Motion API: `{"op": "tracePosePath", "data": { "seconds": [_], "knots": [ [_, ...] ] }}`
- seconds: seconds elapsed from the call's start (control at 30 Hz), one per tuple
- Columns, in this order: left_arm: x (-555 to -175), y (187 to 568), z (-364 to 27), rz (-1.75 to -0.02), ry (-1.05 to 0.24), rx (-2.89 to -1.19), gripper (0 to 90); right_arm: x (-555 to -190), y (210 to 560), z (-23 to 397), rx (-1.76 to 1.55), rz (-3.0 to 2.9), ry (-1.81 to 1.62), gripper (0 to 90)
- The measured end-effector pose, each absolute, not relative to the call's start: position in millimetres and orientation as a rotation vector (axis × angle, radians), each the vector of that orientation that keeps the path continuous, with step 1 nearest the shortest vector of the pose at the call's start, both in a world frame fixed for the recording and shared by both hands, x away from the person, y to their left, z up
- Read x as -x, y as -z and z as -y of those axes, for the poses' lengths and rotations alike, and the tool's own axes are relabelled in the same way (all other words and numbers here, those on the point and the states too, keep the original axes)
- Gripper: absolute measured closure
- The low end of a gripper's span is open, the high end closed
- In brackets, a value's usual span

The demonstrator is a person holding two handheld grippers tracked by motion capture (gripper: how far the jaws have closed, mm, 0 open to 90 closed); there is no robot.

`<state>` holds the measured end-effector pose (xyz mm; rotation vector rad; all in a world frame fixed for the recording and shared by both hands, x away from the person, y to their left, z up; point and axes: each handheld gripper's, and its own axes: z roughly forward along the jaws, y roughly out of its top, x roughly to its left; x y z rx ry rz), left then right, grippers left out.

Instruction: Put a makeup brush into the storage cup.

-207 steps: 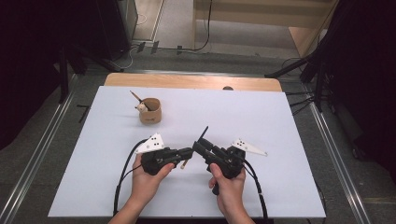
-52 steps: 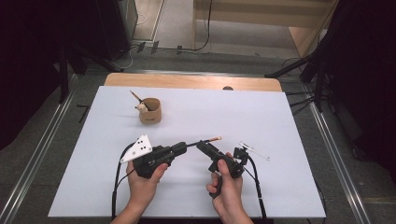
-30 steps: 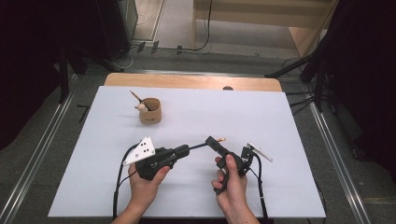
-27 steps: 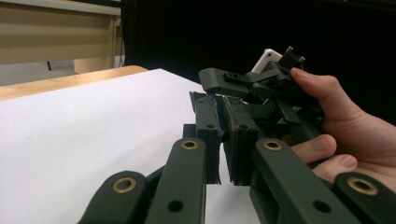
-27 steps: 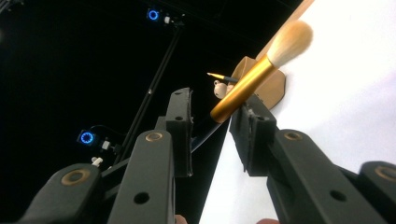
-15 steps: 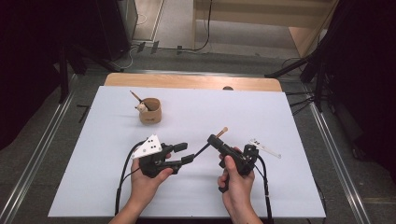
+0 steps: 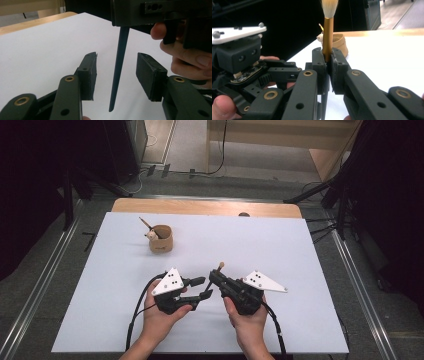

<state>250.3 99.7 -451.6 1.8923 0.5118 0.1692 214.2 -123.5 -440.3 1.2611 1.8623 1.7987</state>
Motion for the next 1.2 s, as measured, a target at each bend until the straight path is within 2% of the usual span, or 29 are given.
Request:
{"op": "tracePosePath", "data": {
  "seconds": [0.27, 0.63, 1.2],
  "knots": [
    [-249, 450, -98, -0.514, -0.168, -1.910, 61.6, -208, 437, 109, -1.132, -1.925, -1.690, 85.0],
    [-249, 449, -97, -0.524, -0.143, -1.916, 73.3, -208, 439, 106, -1.132, -1.938, -1.673, 85.0],
    [-250, 450, -97, -0.533, -0.141, -1.921, 81.4, -207, 440, 104, -1.130, -1.947, -1.673, 85.0]
  ]
}}
